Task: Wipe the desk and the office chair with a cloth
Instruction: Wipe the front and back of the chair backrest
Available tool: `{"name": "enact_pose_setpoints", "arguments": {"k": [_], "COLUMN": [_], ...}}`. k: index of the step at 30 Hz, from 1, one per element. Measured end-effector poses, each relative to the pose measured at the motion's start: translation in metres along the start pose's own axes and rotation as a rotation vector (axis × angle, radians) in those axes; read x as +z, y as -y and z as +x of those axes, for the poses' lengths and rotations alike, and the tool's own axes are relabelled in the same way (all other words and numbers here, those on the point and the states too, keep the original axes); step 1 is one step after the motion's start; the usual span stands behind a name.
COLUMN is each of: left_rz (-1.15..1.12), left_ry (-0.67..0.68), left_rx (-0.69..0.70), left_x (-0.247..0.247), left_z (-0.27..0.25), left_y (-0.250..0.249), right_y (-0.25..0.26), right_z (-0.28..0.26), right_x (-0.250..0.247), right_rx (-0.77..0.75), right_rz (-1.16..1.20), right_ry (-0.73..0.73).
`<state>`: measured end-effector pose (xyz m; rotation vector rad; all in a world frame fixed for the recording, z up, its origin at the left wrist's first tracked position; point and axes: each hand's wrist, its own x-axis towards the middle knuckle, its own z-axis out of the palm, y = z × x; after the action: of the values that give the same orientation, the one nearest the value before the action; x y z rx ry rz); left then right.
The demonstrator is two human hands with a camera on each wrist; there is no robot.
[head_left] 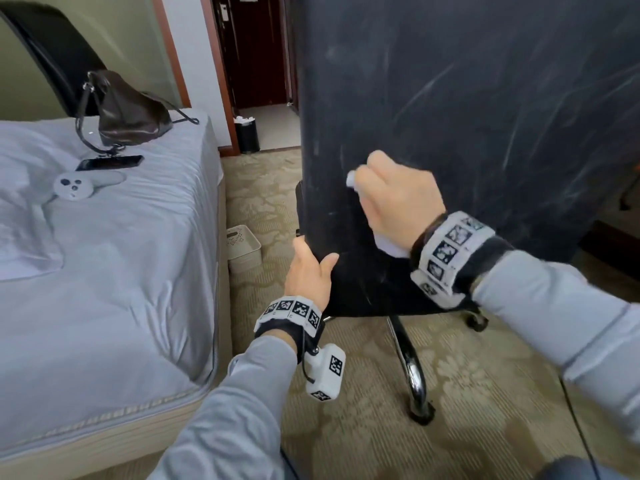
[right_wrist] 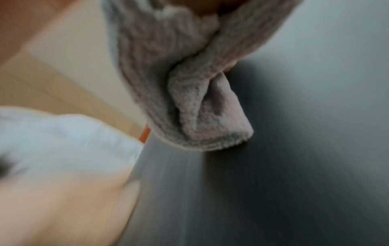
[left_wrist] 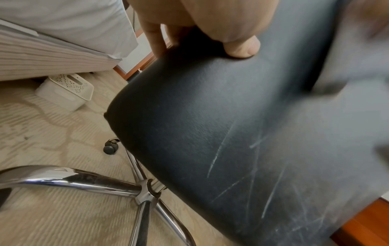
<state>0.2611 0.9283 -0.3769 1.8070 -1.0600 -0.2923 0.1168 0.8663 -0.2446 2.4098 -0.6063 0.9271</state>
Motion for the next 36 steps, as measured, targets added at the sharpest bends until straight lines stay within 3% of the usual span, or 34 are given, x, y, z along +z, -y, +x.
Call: {"name": "enact_pose_setpoints", "arguments": {"k": [2,4,7,8,11,13,14,16,20,22,24,27,29,33,36], "left_rz": [-0.010,-0.014,0.002,0.011,0.026,0.047,0.055,0.062,0.063,0.064,0.074,0.094,0.102,0.104,0.096], "left_ry": [0.019,0.042,0.056,0.058,0.079,0.091,0.091,0.088,0.114,0.119,0.118,0.116,0.124,0.103,0.101], "left_rx": [-0.012,-0.017,-0.011,-0.010,0.013,0.038,0.044,0.034,0.038,0.045,0.056,0.081,0.081,0.077,0.063], "left_x": [-0.003,-0.005,-0.006,-0.006,-0.006,-0.008,-0.009,-0.010,-0.013,-0.015,-0.014,-0.016,-0.018,-0.020,-0.021], "left_z": [-0.002,-0.004,-0.004,-0.003,0.000,0.001,0.002,0.003,0.001,0.000,0.000,0.003,0.006,0.007,0.008], "left_y": [-0.002,-0.004,-0.005,-0.004,0.003,0.005,0.004,0.001,0.002,0.004,0.005,0.010,0.013,0.012,0.011], "right_y": [-0.005,-0.008,0.001,0.007,0.023,0.019,0.014,0.006,-0.006,-0.008,0.004,0.034,0.040,0.025,0.008], "right_z": [0.063,0.108,0.098,0.070,-0.041,-0.073,-0.067,-0.024,0.086,0.105,0.082,-0.021,-0.070,-0.038,0.024], "right_x": [-0.052,-0.079,-0.048,-0.016,0.059,0.072,0.069,0.042,-0.042,-0.054,-0.028,0.055,0.088,0.069,0.023], "right_rx": [-0.028,-0.062,-0.083,-0.139,-0.244,-0.283,-0.277,-0.261,-0.179,-0.133,-0.186,-0.269,-0.330,-0.345,-0.216], "right_rz": [0.012,0.076,0.064,0.043,0.114,0.139,0.148,0.177,0.108,0.105,0.034,0.115,0.234,0.211,0.159], "right_ry": [-0.277,-0.370,-0.449,-0.373,0.075,0.164,0.142,-0.005,-0.548,-0.663,-0.506,-0.030,0.087,-0.002,-0.301]}}
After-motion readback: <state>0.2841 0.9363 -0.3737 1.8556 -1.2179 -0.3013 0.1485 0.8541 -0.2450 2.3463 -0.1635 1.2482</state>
